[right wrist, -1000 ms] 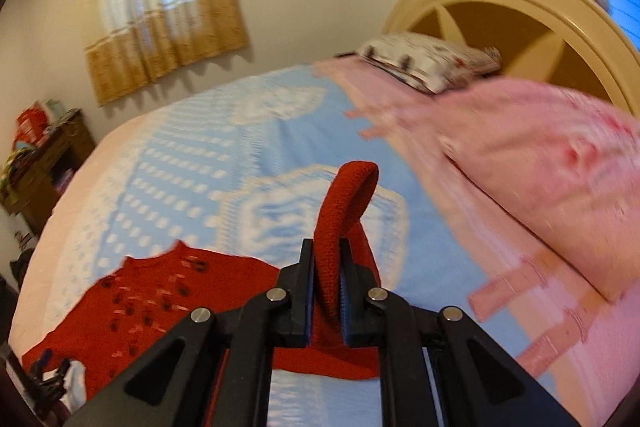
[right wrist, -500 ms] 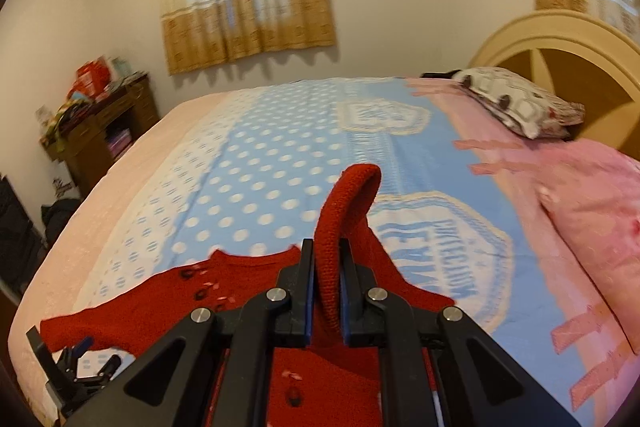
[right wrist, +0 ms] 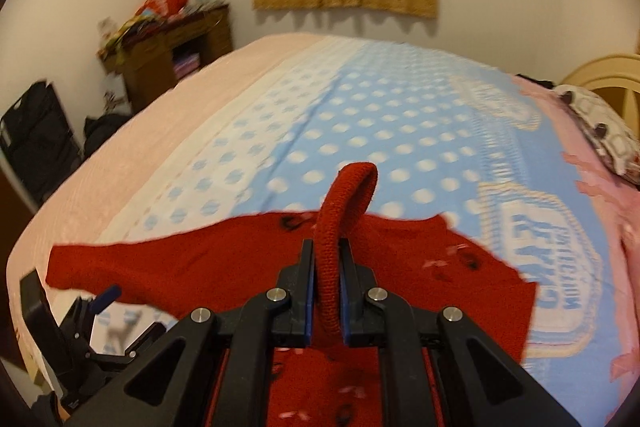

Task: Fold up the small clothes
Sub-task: 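Lift the held sleeve with the right gripper and fold it across the sweater body, then open the right gripper to release the sleeve onto the body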

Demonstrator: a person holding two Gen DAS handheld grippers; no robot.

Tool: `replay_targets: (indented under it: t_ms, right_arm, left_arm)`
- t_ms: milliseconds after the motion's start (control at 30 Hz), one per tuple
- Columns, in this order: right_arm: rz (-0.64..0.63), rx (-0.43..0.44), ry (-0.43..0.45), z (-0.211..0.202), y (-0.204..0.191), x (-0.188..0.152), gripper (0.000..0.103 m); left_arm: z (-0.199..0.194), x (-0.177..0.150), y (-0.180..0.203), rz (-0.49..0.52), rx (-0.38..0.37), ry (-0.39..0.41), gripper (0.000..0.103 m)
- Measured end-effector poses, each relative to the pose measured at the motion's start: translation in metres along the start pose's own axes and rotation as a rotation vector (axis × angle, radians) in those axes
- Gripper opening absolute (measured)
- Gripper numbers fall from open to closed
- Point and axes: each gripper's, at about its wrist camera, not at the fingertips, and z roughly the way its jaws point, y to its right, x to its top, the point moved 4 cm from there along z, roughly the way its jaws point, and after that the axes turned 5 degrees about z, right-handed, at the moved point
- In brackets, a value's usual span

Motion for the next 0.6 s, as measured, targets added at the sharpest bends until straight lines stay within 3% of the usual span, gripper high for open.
replay_targets:
  t_ms: [233,333,367,433,467,533,600]
  right_arm:
    - [-0.055,0.051,-0.121,0.053,-0.036,-0.043,0.009]
    - [-0.051,0.128,-0.193,0.071,-0.042,-0.063,0.011]
    - [-0.054,0.144,-0.207,0.074,-0.043,-0.069,0.014]
    - [-0.076,0.174,-0.216,0.071,-0.046,-0.08,0.047]
    - [-0.08,0.195,-0.214,0.066,-0.045,-0.085,0.053]
    - [-0.078,0.227,-0.211,0.053,-0.037,-0.097,0.054]
    - [-0.089,0.193,-0.216,0.044,-0.024,-0.111,0.054]
  left_arm:
    - [0.003,-0.003,-0.011,-0.034,0.015,-0.007,0.103]
    - [0.002,-0.004,-0.015,-0.053,0.017,-0.006,0.103]
    - [0.003,-0.004,-0.016,-0.059,0.017,-0.008,0.103]
    - [0.003,-0.005,-0.017,-0.063,0.016,-0.013,0.103]
    - [0.003,-0.005,-0.017,-0.063,0.014,-0.016,0.103]
    - [0.003,-0.004,-0.014,-0.054,-0.004,-0.031,0.103]
    - [-0.001,-0.002,-0.006,-0.036,-0.036,-0.037,0.103]
